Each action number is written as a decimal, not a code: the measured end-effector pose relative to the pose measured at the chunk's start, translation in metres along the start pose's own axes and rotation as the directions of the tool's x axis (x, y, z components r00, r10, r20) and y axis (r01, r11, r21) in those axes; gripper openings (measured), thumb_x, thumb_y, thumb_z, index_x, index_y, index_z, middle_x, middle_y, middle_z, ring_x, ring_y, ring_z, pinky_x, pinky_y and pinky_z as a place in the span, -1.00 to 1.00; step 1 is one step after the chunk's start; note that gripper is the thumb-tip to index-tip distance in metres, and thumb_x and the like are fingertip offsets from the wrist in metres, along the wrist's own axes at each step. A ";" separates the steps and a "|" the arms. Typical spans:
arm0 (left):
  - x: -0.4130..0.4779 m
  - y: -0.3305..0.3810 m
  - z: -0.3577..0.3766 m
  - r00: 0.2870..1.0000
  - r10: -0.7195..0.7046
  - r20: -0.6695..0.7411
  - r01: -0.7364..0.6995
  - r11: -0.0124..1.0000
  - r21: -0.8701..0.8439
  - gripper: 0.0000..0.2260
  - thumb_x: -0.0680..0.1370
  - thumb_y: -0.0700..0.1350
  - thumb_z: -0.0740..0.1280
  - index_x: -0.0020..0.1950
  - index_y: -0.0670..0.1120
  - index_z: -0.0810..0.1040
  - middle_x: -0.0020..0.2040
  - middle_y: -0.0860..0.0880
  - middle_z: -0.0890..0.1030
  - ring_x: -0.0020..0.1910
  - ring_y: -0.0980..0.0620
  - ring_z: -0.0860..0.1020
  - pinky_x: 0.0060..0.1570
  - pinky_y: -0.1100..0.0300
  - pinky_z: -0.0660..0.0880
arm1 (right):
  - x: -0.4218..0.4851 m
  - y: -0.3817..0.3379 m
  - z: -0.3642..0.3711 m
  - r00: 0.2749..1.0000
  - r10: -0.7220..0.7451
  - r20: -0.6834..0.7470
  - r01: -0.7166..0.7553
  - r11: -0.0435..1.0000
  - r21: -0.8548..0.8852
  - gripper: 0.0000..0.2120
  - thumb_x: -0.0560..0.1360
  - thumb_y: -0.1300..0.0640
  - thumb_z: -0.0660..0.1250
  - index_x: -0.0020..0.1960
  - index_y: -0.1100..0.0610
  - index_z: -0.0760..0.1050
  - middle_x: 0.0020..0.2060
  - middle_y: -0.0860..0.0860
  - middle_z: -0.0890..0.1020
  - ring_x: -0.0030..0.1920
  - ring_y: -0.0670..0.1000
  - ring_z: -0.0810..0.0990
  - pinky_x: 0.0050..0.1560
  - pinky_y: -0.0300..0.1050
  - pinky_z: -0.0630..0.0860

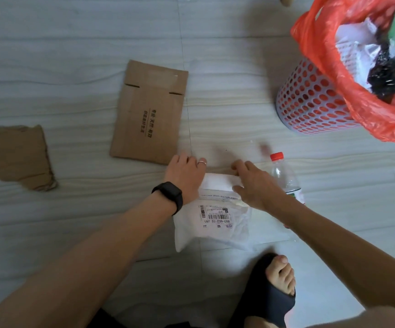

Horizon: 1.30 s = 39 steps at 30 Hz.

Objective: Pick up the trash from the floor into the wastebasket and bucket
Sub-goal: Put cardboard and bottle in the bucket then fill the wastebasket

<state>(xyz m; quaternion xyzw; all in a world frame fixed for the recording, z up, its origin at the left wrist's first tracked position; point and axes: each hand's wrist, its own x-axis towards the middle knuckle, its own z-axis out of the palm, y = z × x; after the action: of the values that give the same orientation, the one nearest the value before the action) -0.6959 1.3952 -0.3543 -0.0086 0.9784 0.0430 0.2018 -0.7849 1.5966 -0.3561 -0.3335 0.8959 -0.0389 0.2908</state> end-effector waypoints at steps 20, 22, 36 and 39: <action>-0.005 0.003 0.003 0.943 0.330 0.030 -0.331 0.944 0.004 -0.77 0.55 -0.10 0.21 0.18 -0.06 0.52 0.16 -0.02 0.46 0.09 -0.08 0.45 -0.09 0.12 0.46 | -0.016 0.003 -0.001 0.987 0.034 -0.154 -0.022 0.997 0.078 -0.80 0.57 -0.01 0.35 0.13 0.01 0.66 0.22 -0.05 0.54 0.04 0.09 0.63 0.05 0.05 0.60; -0.005 0.002 -0.001 0.959 0.282 0.012 -0.280 0.956 -0.085 -0.71 0.56 0.02 0.15 0.11 -0.04 0.58 0.13 0.02 0.47 0.04 -0.06 0.44 0.00 0.09 0.49 | -0.009 -0.002 -0.008 0.991 0.078 -0.113 -0.081 0.997 -0.020 -0.74 0.54 -0.10 0.37 0.18 -0.04 0.58 0.25 -0.07 0.51 0.18 0.06 0.52 0.18 0.03 0.48; 0.019 0.005 -0.039 0.992 0.098 -0.077 -0.111 0.977 -0.181 -0.69 0.53 -0.01 0.25 0.25 -0.04 0.44 0.20 -0.06 0.43 0.18 -0.08 0.40 0.16 0.01 0.44 | -0.013 -0.004 -0.018 0.779 -0.201 -0.593 0.064 0.968 -0.244 -0.86 0.41 0.20 0.43 -0.07 0.14 0.50 -0.04 0.09 0.57 -0.14 0.17 0.48 -0.21 0.04 0.43; 0.000 0.014 -0.024 0.972 0.207 -0.108 -0.213 0.976 -0.050 -0.73 0.57 -0.03 0.27 0.23 -0.09 0.47 0.12 -0.08 0.47 0.04 -0.07 0.46 -0.03 0.05 0.47 | -0.029 -0.005 -0.003 0.713 -0.317 -0.625 0.166 0.943 -0.288 -0.88 0.47 0.20 0.37 -0.07 0.10 0.43 0.01 0.08 0.60 -0.08 0.15 0.50 -0.17 0.03 0.42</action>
<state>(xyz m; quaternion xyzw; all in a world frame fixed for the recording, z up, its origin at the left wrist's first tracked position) -0.7060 1.4075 -0.3308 0.0865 0.9811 0.0935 0.1455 -0.7667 1.6103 -0.3379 -0.4412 0.8874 -0.0972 -0.0913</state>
